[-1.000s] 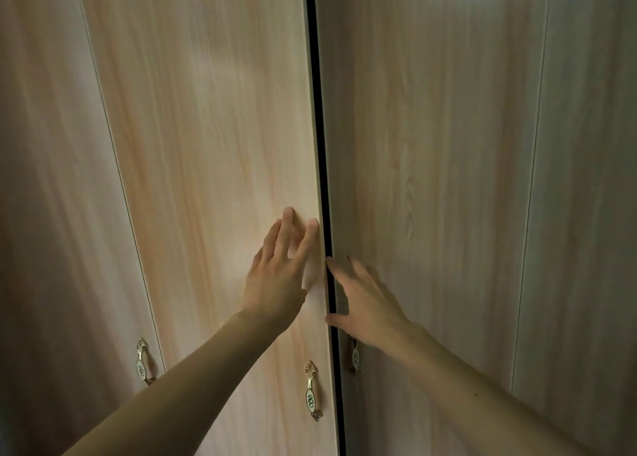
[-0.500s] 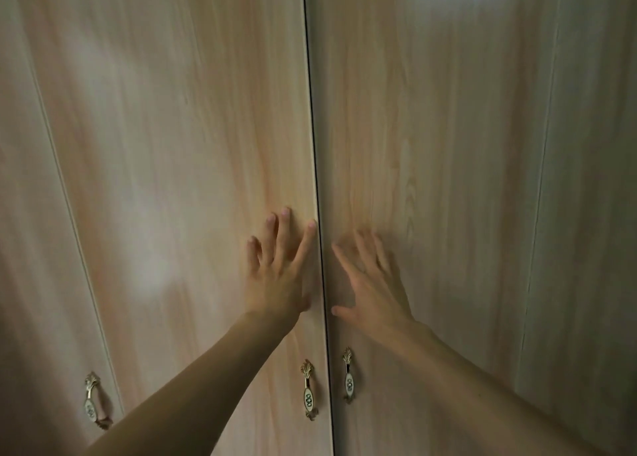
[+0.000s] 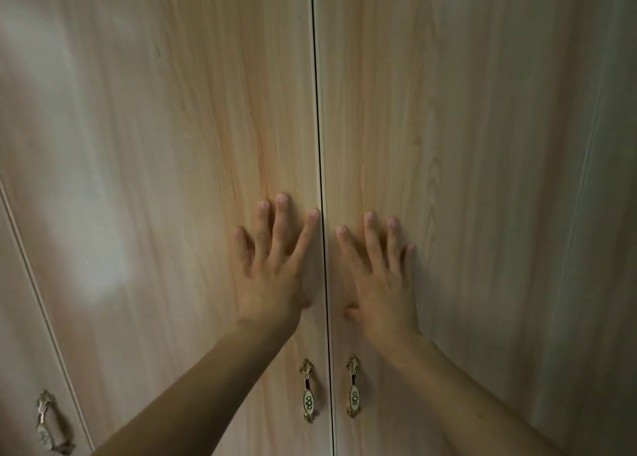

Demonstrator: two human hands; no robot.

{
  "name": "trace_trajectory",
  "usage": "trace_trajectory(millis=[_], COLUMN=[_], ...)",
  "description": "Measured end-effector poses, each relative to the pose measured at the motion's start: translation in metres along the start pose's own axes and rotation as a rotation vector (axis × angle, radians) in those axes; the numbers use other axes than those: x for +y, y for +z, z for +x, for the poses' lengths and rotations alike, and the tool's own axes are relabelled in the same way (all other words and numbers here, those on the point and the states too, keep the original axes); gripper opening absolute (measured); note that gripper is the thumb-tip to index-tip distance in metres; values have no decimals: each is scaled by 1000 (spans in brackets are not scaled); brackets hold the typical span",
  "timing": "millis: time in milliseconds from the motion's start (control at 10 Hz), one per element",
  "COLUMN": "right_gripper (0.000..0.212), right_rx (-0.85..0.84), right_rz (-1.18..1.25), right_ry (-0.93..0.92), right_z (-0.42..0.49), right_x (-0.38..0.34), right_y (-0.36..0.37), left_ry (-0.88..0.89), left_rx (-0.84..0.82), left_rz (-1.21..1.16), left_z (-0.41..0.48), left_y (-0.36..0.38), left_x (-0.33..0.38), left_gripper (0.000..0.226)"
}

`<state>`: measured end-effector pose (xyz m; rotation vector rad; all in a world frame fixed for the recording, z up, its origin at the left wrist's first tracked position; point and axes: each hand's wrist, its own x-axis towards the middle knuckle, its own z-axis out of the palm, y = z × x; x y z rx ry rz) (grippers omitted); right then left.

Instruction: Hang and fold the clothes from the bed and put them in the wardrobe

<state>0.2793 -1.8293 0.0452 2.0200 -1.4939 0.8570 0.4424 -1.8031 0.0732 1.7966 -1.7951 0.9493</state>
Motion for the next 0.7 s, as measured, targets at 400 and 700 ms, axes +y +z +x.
trace_trajectory(millis=[400, 700], right_gripper=[101, 79], right_rx=[-286, -346], right_rz=[133, 469], right_ry=[-95, 32], right_z=[1, -5], right_x=[13, 20], right_y=[-51, -109], left_ry=[28, -149], left_rx=[-234, -294], left_rz=[-53, -213], left_z=[-3, -31], left_y=[-49, -96], left_x=[-7, -19], left_gripper=[136, 92])
